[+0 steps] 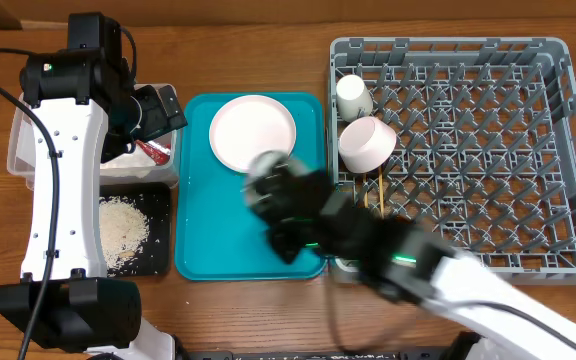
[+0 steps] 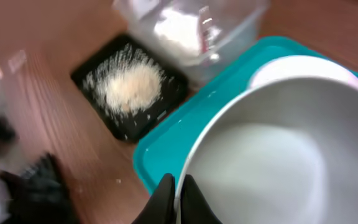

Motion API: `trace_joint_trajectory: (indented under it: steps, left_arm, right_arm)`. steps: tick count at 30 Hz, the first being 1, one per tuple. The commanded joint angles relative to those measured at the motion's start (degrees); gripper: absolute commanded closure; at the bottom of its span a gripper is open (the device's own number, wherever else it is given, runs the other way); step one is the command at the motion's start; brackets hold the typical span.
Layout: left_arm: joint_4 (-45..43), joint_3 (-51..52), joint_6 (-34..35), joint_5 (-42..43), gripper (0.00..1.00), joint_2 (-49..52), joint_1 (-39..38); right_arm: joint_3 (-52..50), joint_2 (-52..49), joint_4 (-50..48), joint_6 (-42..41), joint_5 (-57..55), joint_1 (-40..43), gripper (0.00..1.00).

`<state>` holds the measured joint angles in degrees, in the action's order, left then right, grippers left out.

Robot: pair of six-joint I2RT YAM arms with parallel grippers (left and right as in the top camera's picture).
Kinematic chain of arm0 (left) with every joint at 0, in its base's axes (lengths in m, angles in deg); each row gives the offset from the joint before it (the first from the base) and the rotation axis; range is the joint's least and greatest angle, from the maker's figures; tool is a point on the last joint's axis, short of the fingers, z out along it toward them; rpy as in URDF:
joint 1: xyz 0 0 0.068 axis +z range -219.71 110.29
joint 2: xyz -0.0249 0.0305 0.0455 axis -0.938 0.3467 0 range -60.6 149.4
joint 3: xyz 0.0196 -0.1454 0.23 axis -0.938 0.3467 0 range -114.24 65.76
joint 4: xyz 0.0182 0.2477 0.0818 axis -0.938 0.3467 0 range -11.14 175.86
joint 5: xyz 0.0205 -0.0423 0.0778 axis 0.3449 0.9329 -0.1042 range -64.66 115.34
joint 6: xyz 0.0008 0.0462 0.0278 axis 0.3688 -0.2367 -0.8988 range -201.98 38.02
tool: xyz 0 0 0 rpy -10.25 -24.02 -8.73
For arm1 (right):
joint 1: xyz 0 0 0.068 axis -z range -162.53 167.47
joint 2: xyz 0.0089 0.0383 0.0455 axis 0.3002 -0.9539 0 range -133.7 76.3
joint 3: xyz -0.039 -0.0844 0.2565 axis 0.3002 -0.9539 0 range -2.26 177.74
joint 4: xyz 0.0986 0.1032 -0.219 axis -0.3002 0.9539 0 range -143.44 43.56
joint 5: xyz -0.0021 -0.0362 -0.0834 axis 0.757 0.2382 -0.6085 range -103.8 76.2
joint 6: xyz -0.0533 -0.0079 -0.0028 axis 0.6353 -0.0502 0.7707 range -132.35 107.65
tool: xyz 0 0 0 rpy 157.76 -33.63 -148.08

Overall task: Sort waste into correct bins and load items into the dishwasher
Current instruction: 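Grasp the grey-green bowl rim with the right gripper and lift, then place the grey-green bowl upside down in the rack and release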

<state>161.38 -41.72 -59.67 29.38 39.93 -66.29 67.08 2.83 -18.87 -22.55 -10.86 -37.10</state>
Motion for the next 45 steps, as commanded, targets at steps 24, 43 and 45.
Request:
trace_joint_trajectory:
  steps: [24,43,45]
  left_arm:
    - [-0.1,0.1,-0.5,-0.2,0.00,-0.3,-0.1]
    - [-0.1,0.1,-0.5,-0.2,0.00,-0.3,-0.1]
    - [-0.1,0.1,-0.5,-0.2,0.00,-0.3,-0.1]
  right_arm:
    - [-26.5,3.6,-18.4,-30.0,68.8,51.0,0.96]
    - [-31.8,-7.7,-25.5,-29.9,67.8,56.1,0.96]
    - [-31.8,-7.7,-25.5,-29.9,67.7,58.8,0.94]
